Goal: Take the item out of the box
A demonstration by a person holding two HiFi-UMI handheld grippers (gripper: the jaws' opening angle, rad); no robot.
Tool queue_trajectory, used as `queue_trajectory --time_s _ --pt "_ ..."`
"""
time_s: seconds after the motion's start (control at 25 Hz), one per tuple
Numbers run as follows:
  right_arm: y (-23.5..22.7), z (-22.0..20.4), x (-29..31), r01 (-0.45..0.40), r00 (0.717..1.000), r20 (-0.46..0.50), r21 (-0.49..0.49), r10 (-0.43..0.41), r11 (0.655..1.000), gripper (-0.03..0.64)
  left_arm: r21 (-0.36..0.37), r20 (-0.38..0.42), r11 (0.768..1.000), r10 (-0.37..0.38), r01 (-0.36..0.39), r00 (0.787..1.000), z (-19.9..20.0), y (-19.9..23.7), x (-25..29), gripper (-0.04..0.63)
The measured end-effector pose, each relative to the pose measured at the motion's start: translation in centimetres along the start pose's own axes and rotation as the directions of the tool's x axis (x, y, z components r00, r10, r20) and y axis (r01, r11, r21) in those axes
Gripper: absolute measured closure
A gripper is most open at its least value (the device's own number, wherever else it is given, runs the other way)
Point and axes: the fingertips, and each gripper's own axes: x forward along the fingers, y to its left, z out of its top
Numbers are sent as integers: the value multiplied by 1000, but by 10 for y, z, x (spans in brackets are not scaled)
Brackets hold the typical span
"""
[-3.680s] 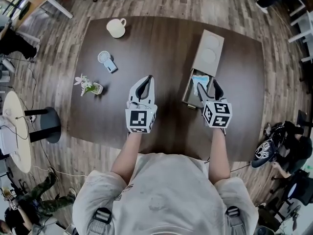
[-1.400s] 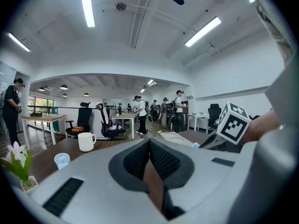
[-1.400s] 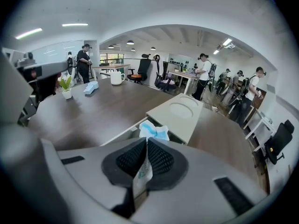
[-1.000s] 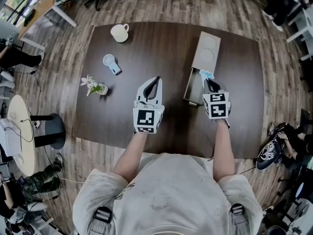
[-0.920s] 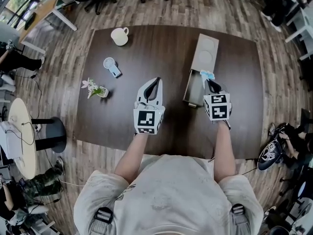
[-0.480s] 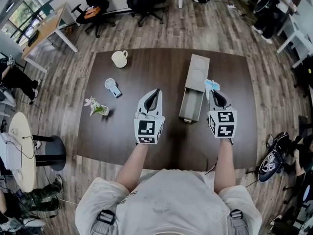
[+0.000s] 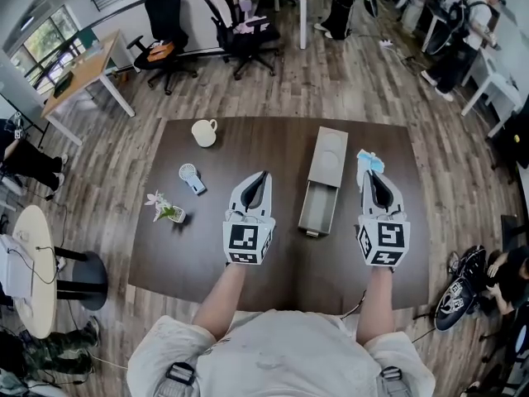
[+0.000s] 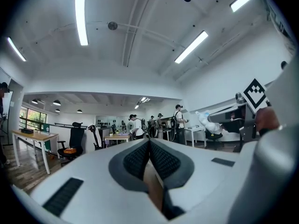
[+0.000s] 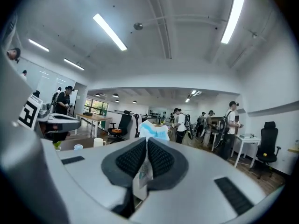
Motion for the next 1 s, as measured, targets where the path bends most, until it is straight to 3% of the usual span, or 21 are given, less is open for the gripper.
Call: queue_trajectory --time_s 0.2,0.44,0.76,1.0 --pt "-4 12 -6 48 994 100 -34 -45 998 606 15 65 1000 17 -18 998 17 3 -7 592" --pt "-5 10 -7 74 987 146 -41 -67 996 606 36 83 999 28 -31 996 18 6 -10 592" --pt "-6 16 -19 102 952 292 -14 -93 995 606 76 109 997 -6 -3 994 13 0 -14 592" --pt "-4 13 -19 99 951 294 -9 -92 995 606 69 110 998 7 -15 994 10 1 -17 592"
